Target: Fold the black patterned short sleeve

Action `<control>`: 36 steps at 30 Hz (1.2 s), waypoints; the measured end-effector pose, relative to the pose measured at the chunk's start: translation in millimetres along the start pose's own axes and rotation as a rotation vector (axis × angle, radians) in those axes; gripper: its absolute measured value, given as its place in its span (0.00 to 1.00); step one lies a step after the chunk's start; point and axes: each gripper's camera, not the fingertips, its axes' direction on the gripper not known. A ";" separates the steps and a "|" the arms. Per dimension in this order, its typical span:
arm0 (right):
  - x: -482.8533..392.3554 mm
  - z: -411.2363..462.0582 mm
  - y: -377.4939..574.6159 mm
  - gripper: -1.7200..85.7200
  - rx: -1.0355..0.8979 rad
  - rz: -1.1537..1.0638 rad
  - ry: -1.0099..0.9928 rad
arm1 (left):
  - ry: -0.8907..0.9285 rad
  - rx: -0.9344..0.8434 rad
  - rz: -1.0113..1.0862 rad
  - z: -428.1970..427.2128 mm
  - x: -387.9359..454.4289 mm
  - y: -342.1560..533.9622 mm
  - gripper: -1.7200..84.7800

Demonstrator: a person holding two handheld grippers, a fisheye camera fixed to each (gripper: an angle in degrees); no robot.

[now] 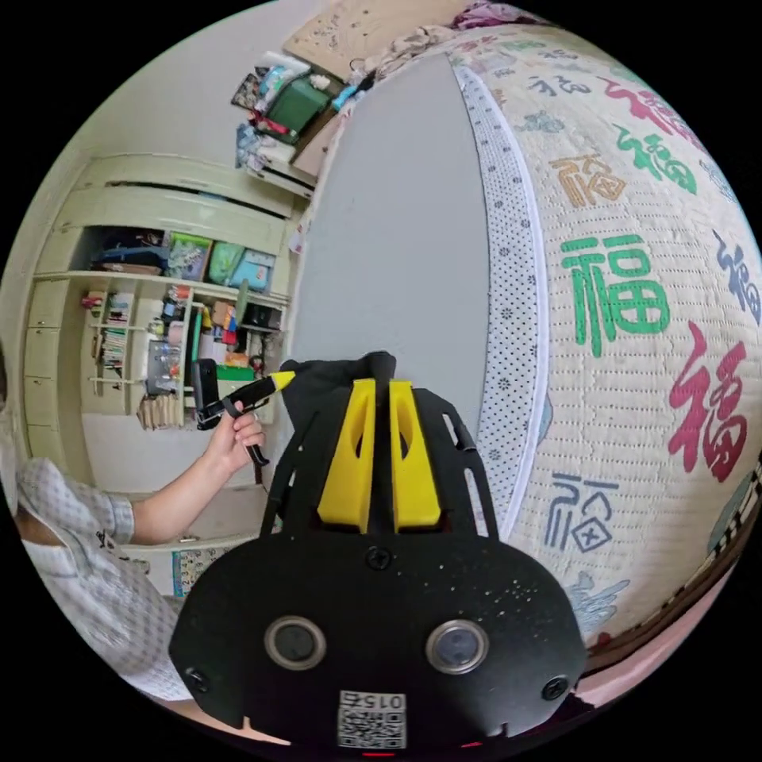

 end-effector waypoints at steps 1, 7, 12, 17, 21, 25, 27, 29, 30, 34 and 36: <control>-1.0 -12.4 10.1 0.05 0.034 -0.016 -0.019 | 0.016 0.021 0.045 -11.8 18.9 6.3 0.03; -17.3 -151.7 137.3 0.03 0.392 -0.114 -0.177 | 0.127 0.102 0.397 -70.9 140.3 37.0 0.03; -19.3 -259.7 240.7 0.03 0.614 -0.206 -0.147 | 0.195 0.107 0.673 -71.1 229.8 54.9 0.03; 5.6 -354.1 303.4 0.03 0.727 -0.250 0.011 | 0.286 0.097 0.773 -16.2 296.2 73.2 0.03; 53.0 -453.3 357.6 0.03 0.761 -0.270 0.160 | 0.376 0.093 0.803 66.7 359.5 96.1 0.03; 98.8 -559.1 411.6 0.03 0.744 -0.244 0.268 | 0.468 0.066 0.783 174.1 439.4 130.8 0.03; 121.3 -634.2 451.3 0.03 0.734 -0.210 0.389 | 0.497 0.042 0.808 222.4 478.0 148.5 0.03; 135.2 -684.0 479.5 0.03 0.755 -0.170 0.480 | 0.534 0.014 0.845 272.1 516.5 165.2 0.03; 144.7 -713.0 496.7 0.03 0.779 -0.129 0.539 | 0.562 -0.002 0.866 305.1 539.8 175.2 0.03; 176.3 -778.9 535.4 0.03 0.854 0.036 0.724 | 0.683 -0.085 0.876 421.6 604.9 198.9 0.03; 198.1 -810.2 544.5 0.03 0.885 0.123 0.849 | 0.704 -0.094 0.879 466.0 627.0 204.8 0.03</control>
